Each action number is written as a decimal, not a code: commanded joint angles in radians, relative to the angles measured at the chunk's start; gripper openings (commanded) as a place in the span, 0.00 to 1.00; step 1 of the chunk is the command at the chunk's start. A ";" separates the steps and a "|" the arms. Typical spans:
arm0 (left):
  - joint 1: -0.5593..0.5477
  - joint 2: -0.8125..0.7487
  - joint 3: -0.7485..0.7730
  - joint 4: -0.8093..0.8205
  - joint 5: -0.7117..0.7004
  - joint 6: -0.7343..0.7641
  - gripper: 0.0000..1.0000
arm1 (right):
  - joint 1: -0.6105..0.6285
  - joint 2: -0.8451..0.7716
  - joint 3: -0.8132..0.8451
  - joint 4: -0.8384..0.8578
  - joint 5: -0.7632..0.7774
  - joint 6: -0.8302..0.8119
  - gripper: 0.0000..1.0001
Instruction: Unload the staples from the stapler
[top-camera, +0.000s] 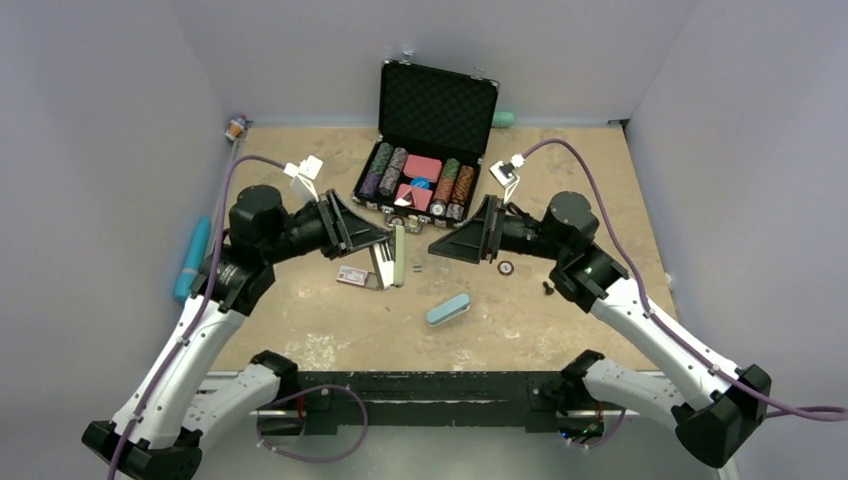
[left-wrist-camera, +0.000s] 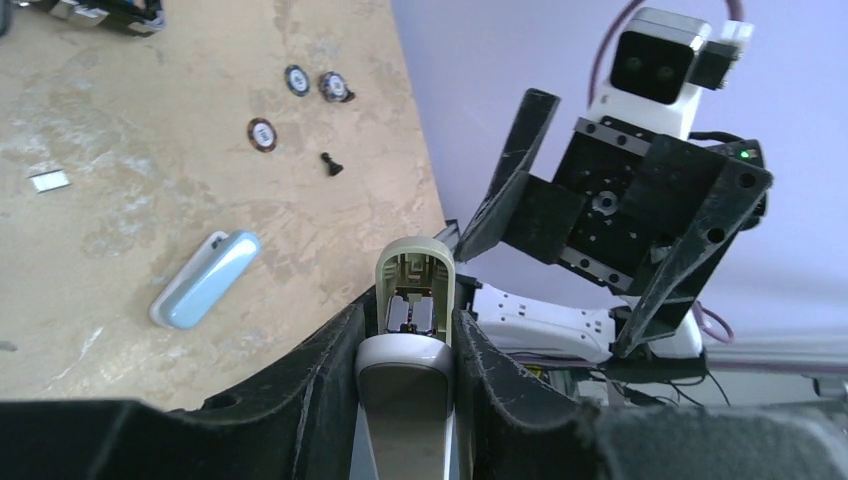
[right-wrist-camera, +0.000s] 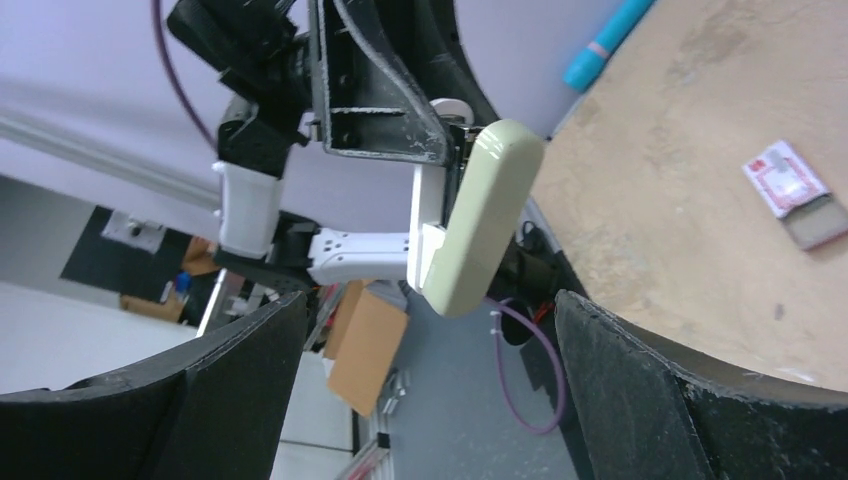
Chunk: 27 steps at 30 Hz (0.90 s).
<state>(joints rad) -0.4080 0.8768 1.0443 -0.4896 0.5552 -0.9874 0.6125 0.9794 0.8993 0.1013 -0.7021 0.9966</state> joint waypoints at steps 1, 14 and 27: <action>0.000 -0.053 -0.030 0.196 0.096 -0.068 0.00 | 0.094 0.003 0.012 0.160 -0.005 0.074 0.99; 0.000 -0.144 -0.023 0.336 0.101 -0.126 0.00 | 0.185 0.061 0.075 0.339 0.015 0.147 0.99; 0.000 -0.133 -0.049 0.515 0.078 -0.205 0.00 | 0.185 0.138 0.180 0.310 -0.029 0.113 0.99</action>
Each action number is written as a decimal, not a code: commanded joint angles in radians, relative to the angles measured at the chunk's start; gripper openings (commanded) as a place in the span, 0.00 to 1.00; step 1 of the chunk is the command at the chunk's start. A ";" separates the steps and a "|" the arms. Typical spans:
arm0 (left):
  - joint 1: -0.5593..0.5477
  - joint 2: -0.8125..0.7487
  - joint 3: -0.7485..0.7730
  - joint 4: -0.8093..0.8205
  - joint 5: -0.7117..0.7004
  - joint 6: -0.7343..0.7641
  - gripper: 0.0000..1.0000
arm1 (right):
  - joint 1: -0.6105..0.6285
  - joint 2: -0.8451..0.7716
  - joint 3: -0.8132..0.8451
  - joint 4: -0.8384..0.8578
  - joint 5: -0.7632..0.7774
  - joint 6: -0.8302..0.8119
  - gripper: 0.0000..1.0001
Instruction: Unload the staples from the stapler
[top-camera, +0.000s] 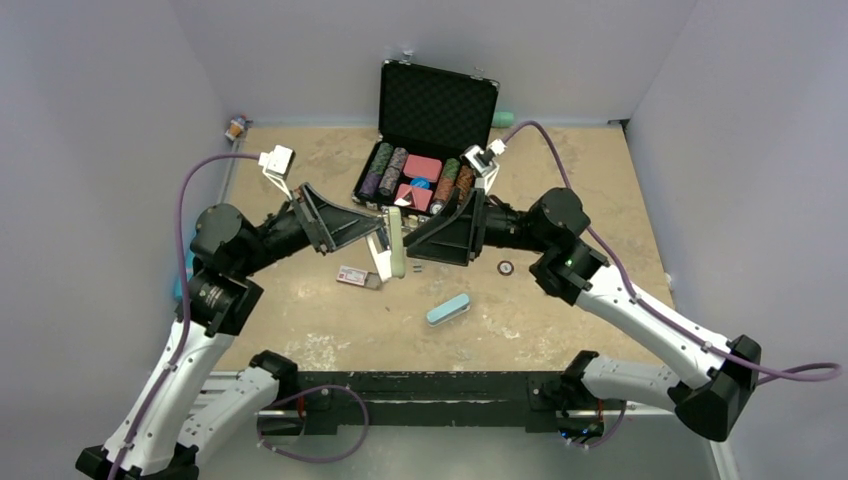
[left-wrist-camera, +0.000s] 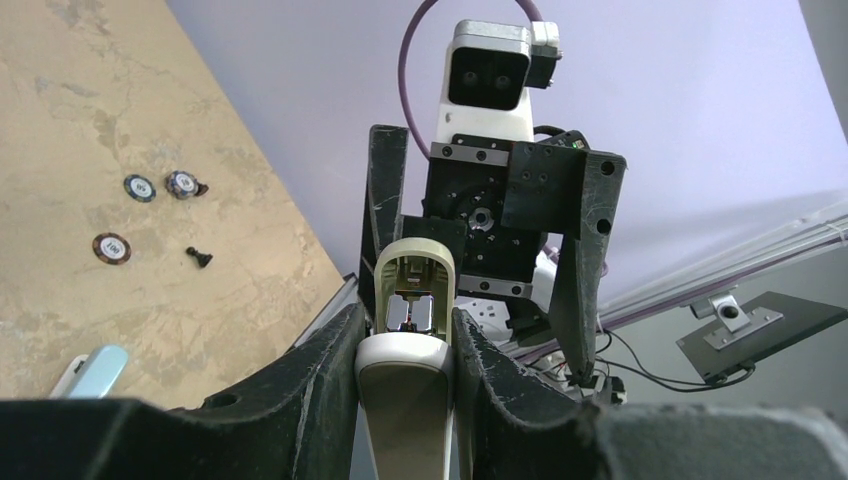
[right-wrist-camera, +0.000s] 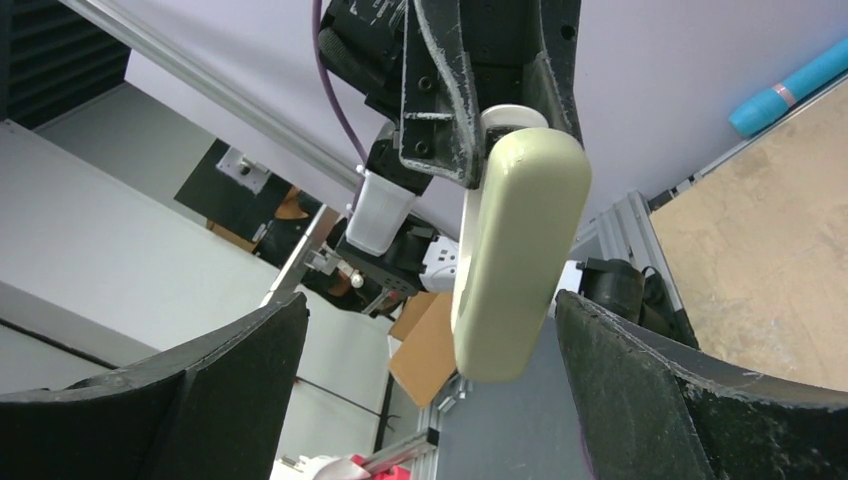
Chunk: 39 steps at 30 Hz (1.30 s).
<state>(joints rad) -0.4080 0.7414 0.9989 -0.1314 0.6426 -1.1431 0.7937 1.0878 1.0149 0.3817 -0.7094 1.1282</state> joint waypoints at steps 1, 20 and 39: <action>0.000 0.001 -0.007 0.174 -0.015 -0.057 0.00 | 0.004 0.044 0.078 0.015 -0.023 -0.027 0.99; 0.000 0.034 0.027 0.224 -0.039 -0.067 0.00 | 0.050 0.213 0.228 -0.033 -0.060 -0.056 0.58; 0.000 0.056 0.108 -0.007 -0.097 -0.002 0.51 | 0.060 0.185 0.203 -0.056 -0.040 -0.068 0.00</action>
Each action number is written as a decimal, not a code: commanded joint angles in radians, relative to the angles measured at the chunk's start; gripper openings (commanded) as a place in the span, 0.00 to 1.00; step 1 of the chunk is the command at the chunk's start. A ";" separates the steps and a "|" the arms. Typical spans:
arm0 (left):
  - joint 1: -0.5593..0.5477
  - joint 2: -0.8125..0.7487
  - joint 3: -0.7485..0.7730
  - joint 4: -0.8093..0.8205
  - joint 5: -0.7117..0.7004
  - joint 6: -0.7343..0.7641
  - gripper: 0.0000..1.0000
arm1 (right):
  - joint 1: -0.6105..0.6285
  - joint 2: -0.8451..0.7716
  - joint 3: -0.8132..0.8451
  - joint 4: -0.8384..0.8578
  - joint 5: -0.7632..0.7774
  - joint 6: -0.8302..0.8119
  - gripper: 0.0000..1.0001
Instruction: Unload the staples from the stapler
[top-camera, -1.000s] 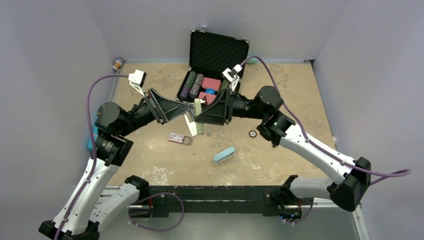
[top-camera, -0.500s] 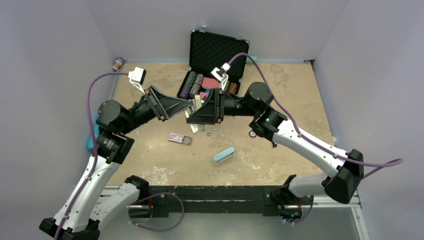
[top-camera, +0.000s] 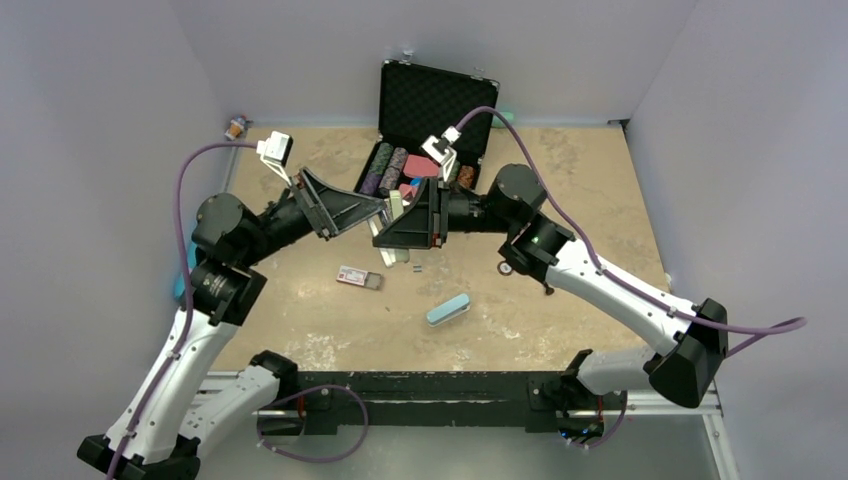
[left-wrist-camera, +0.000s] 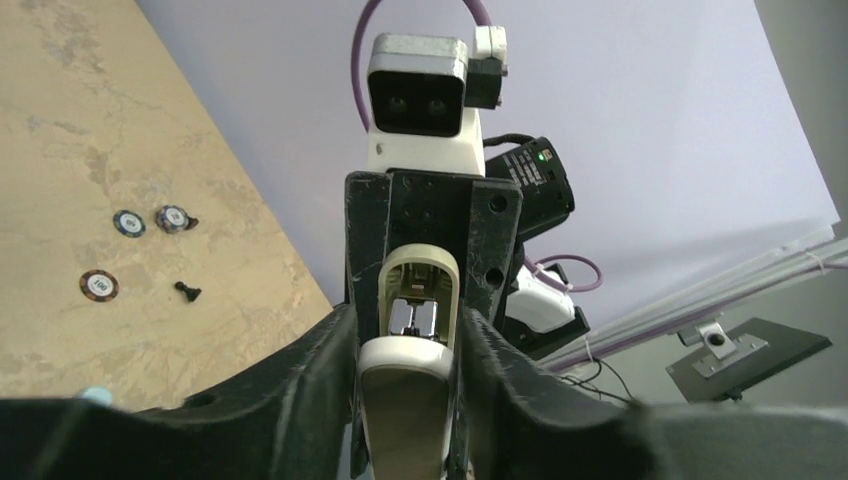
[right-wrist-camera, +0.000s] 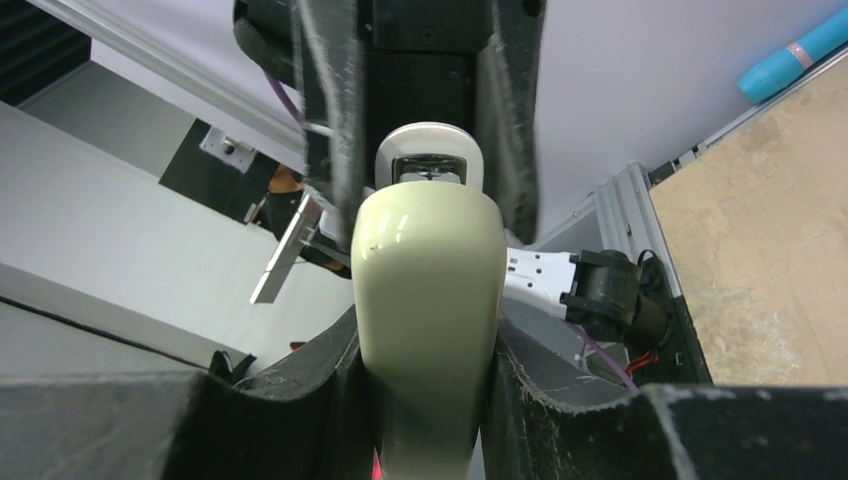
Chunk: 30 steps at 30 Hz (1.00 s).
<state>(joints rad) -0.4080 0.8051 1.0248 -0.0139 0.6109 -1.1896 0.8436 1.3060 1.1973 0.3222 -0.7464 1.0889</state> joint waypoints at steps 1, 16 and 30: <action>0.000 -0.012 0.099 -0.182 -0.083 0.063 0.71 | 0.009 -0.038 0.025 -0.014 0.004 -0.039 0.00; 0.000 -0.080 0.244 -1.097 -0.540 0.457 0.95 | -0.255 -0.079 0.078 -0.710 0.393 -0.246 0.00; 0.000 -0.231 0.054 -1.180 -0.676 0.557 0.97 | -0.430 0.242 0.238 -0.854 0.910 -0.467 0.00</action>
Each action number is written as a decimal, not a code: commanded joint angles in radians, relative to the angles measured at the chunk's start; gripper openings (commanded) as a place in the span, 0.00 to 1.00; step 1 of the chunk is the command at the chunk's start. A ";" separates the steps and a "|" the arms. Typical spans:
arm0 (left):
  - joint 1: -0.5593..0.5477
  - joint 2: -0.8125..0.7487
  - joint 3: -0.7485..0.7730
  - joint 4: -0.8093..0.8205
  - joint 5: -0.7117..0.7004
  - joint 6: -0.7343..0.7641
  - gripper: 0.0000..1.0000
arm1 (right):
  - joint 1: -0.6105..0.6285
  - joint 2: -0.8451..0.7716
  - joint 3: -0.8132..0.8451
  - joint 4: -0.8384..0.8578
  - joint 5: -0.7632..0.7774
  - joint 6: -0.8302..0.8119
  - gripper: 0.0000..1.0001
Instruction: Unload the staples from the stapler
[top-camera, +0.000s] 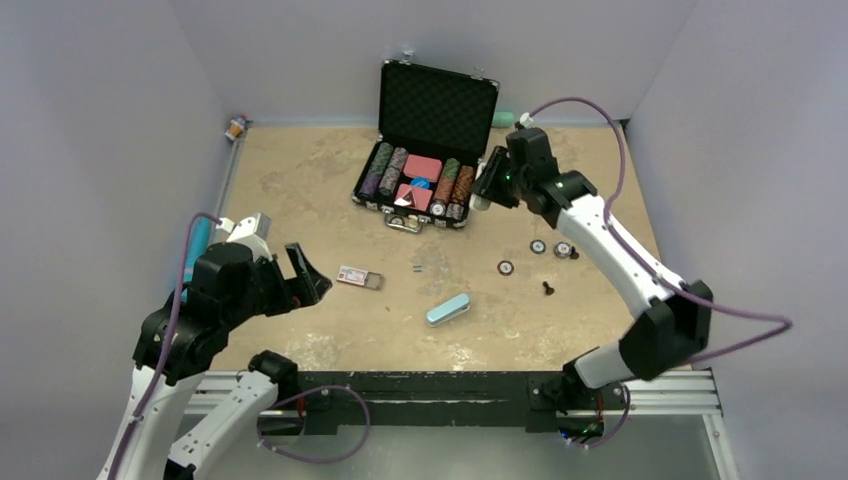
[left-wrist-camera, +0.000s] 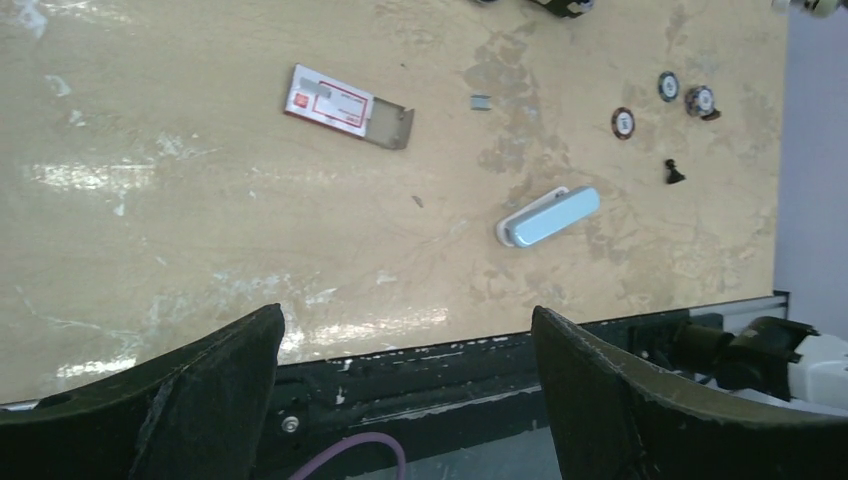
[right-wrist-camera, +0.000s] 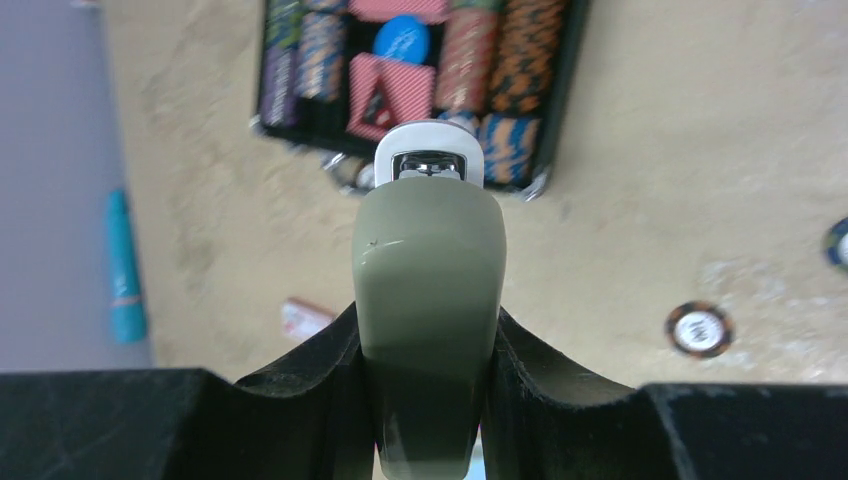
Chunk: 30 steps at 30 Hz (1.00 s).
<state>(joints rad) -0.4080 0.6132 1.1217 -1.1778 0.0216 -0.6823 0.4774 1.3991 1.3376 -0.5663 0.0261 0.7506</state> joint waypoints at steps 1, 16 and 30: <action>0.000 -0.048 -0.054 -0.015 -0.094 0.049 0.97 | -0.074 0.211 0.143 0.027 0.166 -0.153 0.00; 0.000 -0.050 -0.106 0.029 -0.104 0.011 0.96 | -0.130 0.810 0.680 -0.074 0.321 -0.279 0.00; 0.000 0.091 -0.077 0.133 -0.081 0.048 0.95 | -0.191 0.804 0.441 0.117 0.152 -0.427 0.00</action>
<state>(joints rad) -0.4080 0.6579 1.0149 -1.1278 -0.0788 -0.6647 0.2867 2.2257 1.7802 -0.5232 0.2764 0.3786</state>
